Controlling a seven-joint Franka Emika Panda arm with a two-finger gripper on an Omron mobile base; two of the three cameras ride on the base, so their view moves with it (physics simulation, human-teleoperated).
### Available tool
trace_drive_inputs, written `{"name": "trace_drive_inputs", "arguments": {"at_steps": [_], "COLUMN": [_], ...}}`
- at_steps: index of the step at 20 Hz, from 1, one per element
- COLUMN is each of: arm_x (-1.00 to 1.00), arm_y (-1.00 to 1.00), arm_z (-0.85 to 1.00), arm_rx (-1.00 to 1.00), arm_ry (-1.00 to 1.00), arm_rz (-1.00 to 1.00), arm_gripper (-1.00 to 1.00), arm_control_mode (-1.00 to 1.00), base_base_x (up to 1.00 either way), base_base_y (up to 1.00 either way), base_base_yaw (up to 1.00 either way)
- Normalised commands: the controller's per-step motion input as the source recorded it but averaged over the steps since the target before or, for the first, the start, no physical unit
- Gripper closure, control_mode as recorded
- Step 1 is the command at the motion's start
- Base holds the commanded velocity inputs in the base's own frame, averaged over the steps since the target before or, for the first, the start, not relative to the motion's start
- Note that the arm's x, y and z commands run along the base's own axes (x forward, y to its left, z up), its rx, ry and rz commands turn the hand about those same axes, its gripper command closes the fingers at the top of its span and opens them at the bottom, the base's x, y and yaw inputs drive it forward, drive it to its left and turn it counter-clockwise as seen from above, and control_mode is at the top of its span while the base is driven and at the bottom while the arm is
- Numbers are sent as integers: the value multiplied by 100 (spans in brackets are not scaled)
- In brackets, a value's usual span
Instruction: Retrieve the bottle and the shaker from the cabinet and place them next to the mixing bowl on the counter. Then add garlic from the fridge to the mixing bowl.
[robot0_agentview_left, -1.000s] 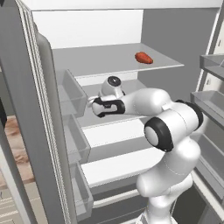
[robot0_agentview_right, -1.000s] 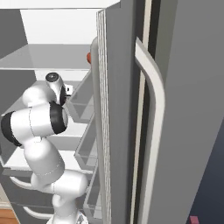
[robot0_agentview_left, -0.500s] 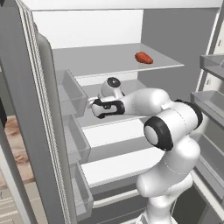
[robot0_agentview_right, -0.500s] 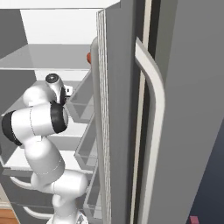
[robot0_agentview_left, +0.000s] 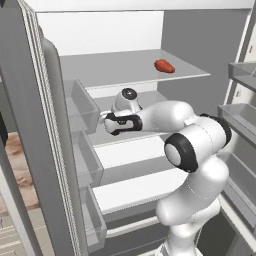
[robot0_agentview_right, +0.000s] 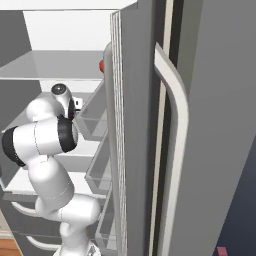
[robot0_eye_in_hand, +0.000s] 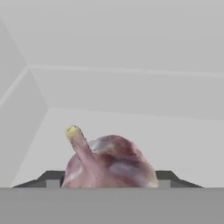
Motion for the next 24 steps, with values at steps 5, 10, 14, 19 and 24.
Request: {"name": "trace_drive_inputs", "arguments": {"at_steps": [5,10,14,19,24], "arm_x": [0,-8,-75,-100,-88], "arm_y": [0,0,0,-13,-24], "arm_z": [0,1,43,60,81], "arm_rx": [0,0,4,0,0], "arm_ry": [0,-2,-15,-11,-4], "arm_rz": [0,0,0,0,0], "arm_gripper": [100,100,100,100,100], "arm_control_mode": [-100,-100,-100,-100,-100], "base_base_x": [0,0,0,0,0], "base_base_y": [0,0,0,0,0], "base_base_yaw": [0,0,0,0,0]}}
